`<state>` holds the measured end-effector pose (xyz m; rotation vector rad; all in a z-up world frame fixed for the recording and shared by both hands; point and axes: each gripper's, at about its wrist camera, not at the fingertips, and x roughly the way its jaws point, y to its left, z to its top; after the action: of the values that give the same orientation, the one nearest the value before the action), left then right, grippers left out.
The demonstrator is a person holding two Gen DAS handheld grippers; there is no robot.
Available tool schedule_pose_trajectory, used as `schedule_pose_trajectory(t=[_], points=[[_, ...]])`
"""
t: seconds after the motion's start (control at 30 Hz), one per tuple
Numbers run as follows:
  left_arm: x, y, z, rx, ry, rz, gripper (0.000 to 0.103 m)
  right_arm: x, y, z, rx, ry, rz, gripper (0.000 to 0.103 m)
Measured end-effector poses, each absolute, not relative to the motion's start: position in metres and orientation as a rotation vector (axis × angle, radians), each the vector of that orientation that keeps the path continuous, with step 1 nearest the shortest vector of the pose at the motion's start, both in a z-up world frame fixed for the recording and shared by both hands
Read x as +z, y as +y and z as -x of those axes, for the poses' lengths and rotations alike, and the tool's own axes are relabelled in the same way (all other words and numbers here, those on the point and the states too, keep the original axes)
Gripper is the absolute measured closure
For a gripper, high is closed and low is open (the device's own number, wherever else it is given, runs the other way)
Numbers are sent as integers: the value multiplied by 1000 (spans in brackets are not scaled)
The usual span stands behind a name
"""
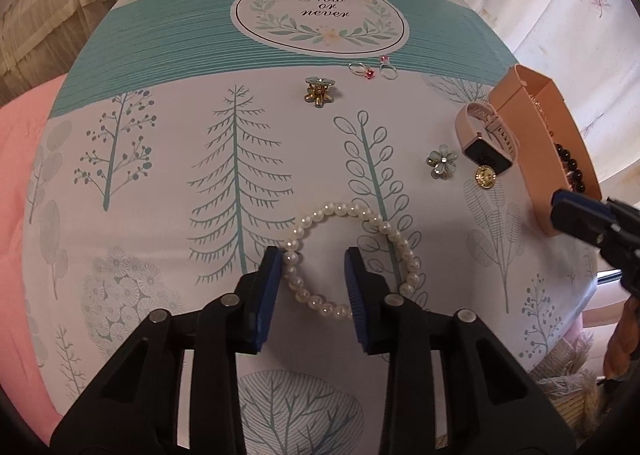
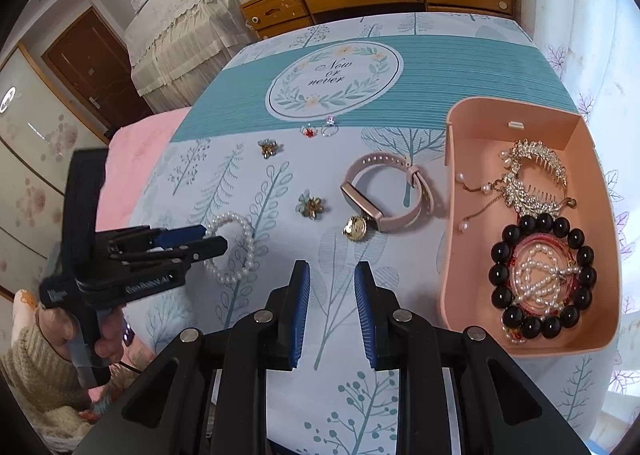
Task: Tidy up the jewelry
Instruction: 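Lower the left tool onto the white pearl bracelet and close it, then grasp the pink watch band with the right tool while the left tool holds the pearl bracelet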
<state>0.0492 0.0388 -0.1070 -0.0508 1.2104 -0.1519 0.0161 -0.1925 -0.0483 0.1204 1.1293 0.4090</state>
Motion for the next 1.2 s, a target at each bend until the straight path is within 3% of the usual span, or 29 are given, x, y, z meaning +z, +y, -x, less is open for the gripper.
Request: schedule_pose_trajectory(t=[0.23,0.4,0.77,0.83,0.93,1.2], points=[[-108,42,-53,-111,1224,8,98,-41,-191,-58,404,1153,-170,80],[-108,46,-55,-116,1239,39,98,-45,-202,-103,356,1225,-291,80],[-107,51,-57,-134,1257,70,98,-75,-177,-172,349,1457,155,80],[-107,50,-57,-133,1255,70,98,-79,-169,-171,362,1452,218,82],[-106,48,-57,-134,1257,56,97,-84,-163,-170,344,1439,280,94],[-107,42,-59,-130,1263,11,97,-18,-201,-141,376,1241,12,95]])
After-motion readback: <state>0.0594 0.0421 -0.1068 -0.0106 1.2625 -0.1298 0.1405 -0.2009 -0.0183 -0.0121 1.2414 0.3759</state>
